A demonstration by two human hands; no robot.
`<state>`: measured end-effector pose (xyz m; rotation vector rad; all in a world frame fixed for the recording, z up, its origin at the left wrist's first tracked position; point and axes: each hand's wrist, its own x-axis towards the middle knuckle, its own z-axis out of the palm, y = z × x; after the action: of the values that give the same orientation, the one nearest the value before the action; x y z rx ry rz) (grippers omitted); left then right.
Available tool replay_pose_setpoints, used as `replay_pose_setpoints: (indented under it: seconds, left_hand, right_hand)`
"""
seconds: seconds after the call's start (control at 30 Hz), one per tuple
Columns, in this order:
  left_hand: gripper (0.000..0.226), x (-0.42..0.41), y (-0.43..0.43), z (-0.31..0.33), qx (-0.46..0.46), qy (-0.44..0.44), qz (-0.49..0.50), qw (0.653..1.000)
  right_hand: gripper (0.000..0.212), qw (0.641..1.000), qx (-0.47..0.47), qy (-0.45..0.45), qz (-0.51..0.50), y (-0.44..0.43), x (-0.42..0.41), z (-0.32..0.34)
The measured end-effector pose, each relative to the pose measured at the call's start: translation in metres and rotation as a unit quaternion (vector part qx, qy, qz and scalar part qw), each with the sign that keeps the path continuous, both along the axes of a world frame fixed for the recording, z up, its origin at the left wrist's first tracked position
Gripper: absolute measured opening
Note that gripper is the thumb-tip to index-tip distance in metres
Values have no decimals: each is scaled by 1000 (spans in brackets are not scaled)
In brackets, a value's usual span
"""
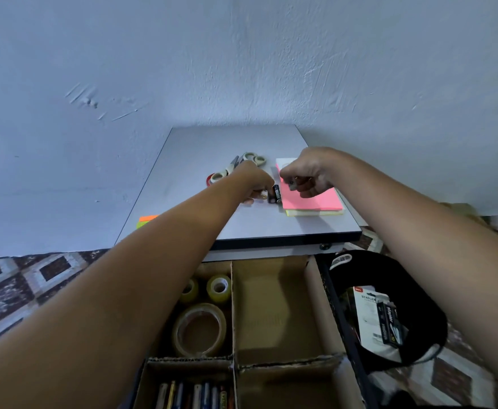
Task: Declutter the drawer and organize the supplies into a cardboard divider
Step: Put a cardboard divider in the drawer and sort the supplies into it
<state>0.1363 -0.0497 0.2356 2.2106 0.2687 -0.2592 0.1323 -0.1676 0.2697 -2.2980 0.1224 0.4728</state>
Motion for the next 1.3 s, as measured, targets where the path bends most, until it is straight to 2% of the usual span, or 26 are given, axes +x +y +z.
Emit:
replay_pose_setpoints:
  seconds: [0.1,0.23,0.37,0.47,0.6,0.73,0.83,0.97,1.17,1.3]
  left_hand:
    - [10,9,-8,-8,11,10,16,1000]
    - [14,17,-9,-11,26,-3,22,999]
    - [19,19,-8,-9,23,30,15,999]
    - [10,18,-8,-8,11,42,14,999]
    - [16,19,2,-11,-23,26,46,998]
    - [10,12,16,-8,-88,47,80,992]
    - [21,4,27,-5,-122,59,82,987]
    - [22,-7,39,1,-152,60,92,982]
    - [22,-15,58,9,-151,33,121,981]
    - [20,-22,66,13,-151,23,121,981]
  right_hand:
    - [22,1000,-27,13,6,-1,10,-7]
    - [20,1000,-21,9,-7,-1,19,-13]
    - [23,999,-48,4,17,5,22,-12]
    - [21,996,-74,10,41,14,22,-10]
    - [17,993,-101,3,55,23,23,-9]
    - [18,994,-101,1,52,26,21,-11]
    - [17,993,-102,0,55,29,19,-12]
    - [21,994,-97,-22,49,31,20,-13]
    - [33,969,-232,-35,82,47,14,-16]
    - [15,947,-285,-122,80,62,11,-23]
